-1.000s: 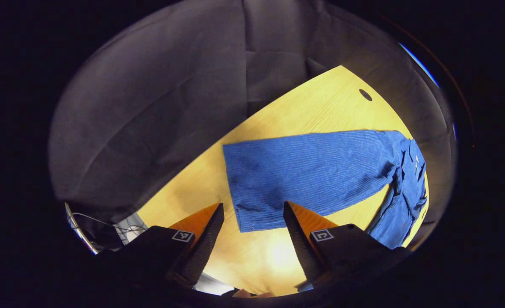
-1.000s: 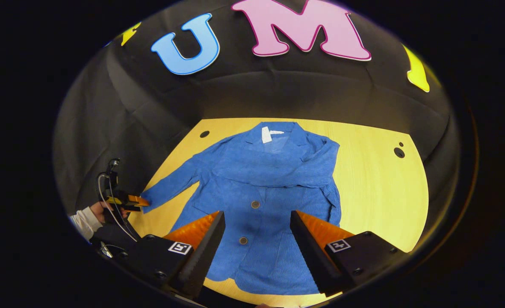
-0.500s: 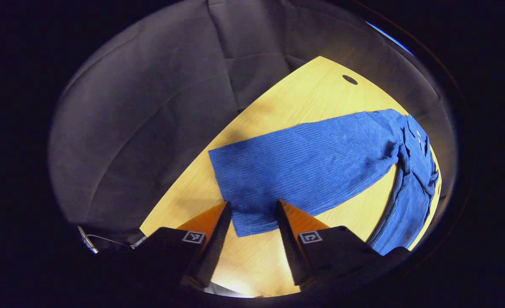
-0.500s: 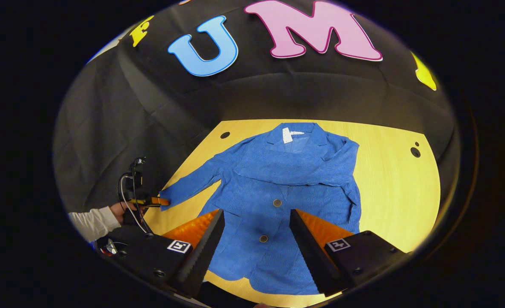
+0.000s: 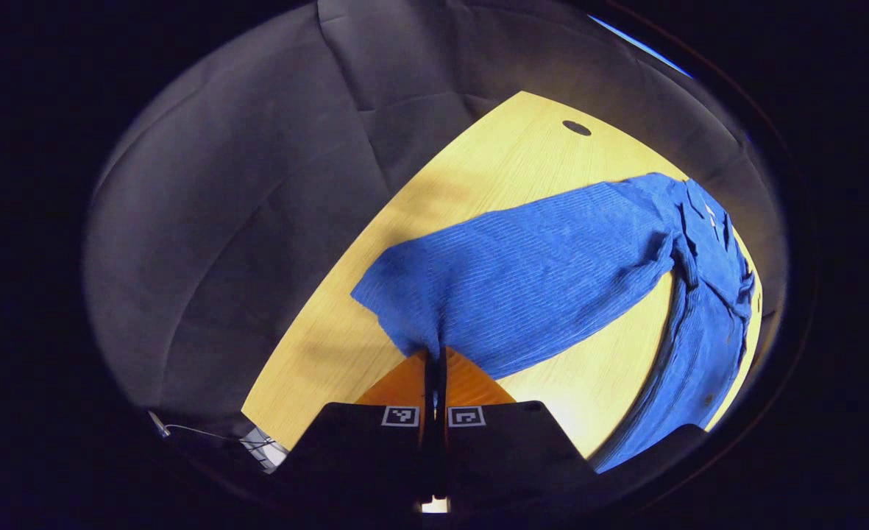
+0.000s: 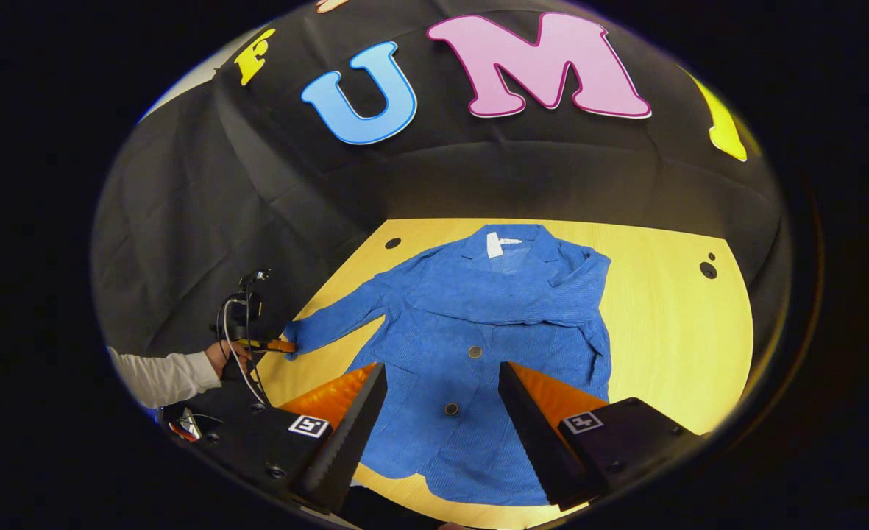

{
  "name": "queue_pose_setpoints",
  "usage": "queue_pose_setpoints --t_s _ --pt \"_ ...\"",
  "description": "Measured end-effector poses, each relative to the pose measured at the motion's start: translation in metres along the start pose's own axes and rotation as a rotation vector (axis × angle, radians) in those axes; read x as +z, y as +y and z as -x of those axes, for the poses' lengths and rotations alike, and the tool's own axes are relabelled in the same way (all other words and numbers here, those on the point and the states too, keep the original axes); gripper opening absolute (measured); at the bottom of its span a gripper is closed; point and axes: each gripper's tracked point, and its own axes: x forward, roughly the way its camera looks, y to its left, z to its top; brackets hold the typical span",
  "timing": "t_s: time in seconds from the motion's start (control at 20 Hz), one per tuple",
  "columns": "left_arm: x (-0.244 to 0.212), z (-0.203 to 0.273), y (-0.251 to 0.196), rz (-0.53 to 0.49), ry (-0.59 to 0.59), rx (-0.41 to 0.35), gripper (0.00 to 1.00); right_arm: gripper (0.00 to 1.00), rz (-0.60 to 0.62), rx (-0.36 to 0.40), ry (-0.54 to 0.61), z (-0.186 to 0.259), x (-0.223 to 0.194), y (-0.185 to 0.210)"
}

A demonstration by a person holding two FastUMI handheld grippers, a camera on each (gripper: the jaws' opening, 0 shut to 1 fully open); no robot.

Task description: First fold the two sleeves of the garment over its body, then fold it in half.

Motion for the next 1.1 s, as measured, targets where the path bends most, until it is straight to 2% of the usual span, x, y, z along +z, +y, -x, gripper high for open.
queue_pose_setpoints --t_s 0.1,0.2,0.45,0.6,0.75,0.9,1.1 --pt "0.008 0.01 -0.003 0.039 -0.024 -0.033 0.0 0.98 0.003 0.005 -0.02 0.002 0.004 0.0" --pt "0.021 0.027 -0.007 0.035 -0.073 -0.058 0.0 0.98 0.018 0.007 -0.031 0.004 0.004 -0.002" --pt "0.059 0.088 -0.054 -0.076 -0.225 -0.136 0.0 0.98 0.003 0.027 -0.034 -0.001 0.004 0.001" --pt "0.082 0.128 -0.114 -0.162 -0.31 -0.21 0.0 0.98 0.002 0.033 -0.037 0.001 0.006 -0.002" --pt "0.104 0.173 -0.19 -0.319 -0.417 -0.278 0.0 0.98 0.012 0.024 -0.049 0.011 0.007 -0.013" --pt "0.11 0.201 -0.271 -0.416 -0.442 -0.359 0.0 0.98 -0.006 0.009 -0.055 0.025 0.001 -0.027" --pt "0.116 0.214 -0.374 -0.568 -0.474 -0.401 0.0 0.98 -0.013 -0.045 -0.059 0.044 -0.012 -0.057"
